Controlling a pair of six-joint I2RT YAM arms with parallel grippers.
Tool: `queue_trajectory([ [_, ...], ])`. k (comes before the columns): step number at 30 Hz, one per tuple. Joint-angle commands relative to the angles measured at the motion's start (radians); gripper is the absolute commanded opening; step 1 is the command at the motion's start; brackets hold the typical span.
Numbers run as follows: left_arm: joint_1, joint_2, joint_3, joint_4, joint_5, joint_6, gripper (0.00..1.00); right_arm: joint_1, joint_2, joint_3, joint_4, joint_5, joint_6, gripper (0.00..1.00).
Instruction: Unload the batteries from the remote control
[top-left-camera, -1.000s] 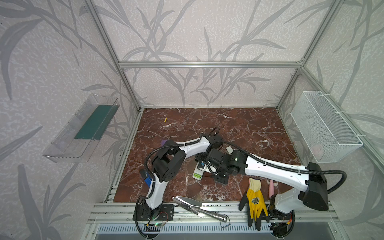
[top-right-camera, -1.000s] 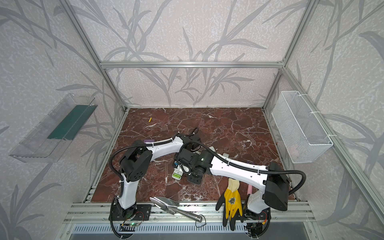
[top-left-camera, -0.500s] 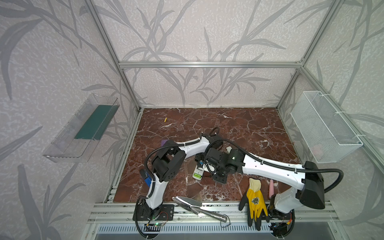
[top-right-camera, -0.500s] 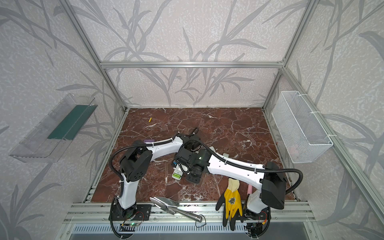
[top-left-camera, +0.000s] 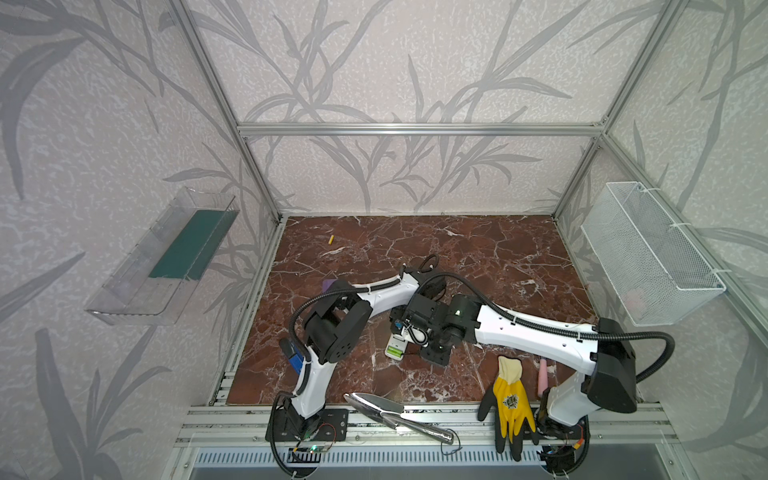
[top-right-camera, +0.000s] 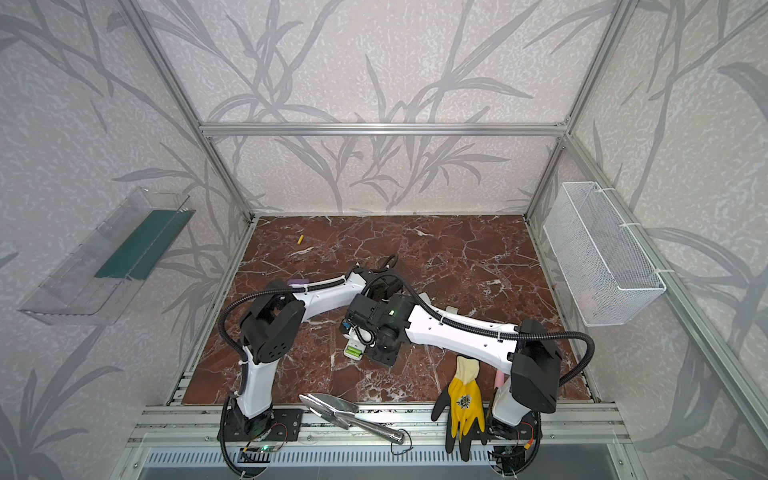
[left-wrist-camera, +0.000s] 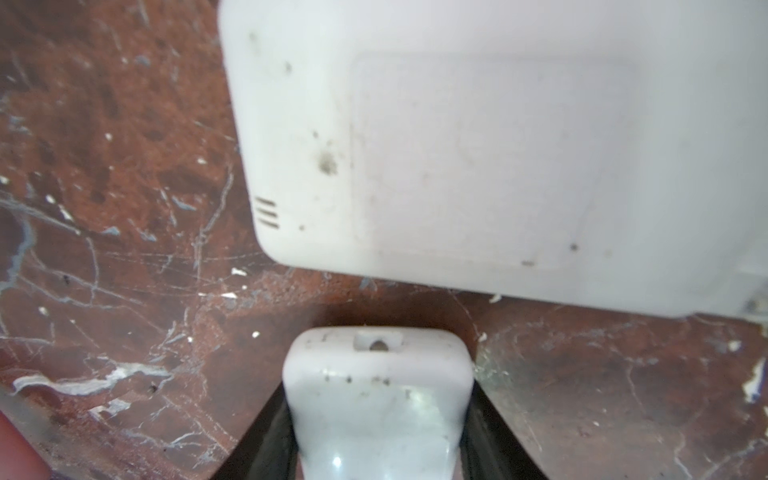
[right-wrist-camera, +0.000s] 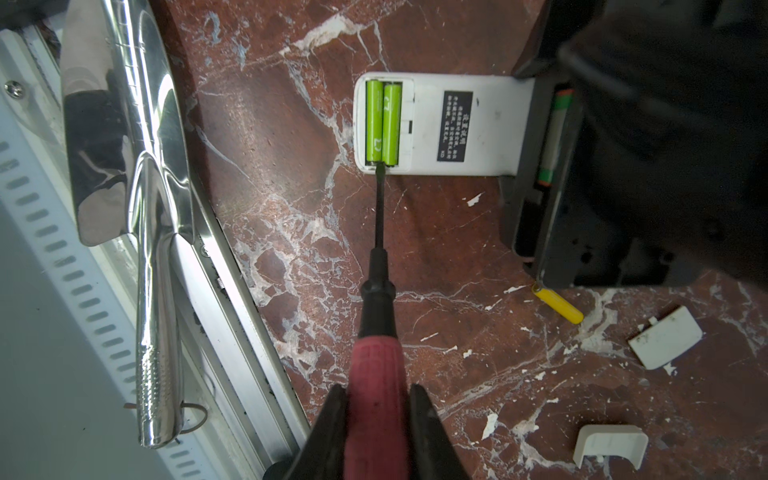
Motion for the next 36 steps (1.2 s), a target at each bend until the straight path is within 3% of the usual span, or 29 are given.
queue_trajectory([
  [1, -0.009, 0.048, 0.003, -0.041, -0.079, -0.02, 0.0, -0.01, 0.016, 0.045, -0.043, 0.039, 0.031, 0.0],
  [36, -0.016, 0.068, 0.012, -0.041, -0.093, -0.021, 0.0, -0.03, -0.001, 0.051, 0.009, 0.004, 0.028, 0.0],
])
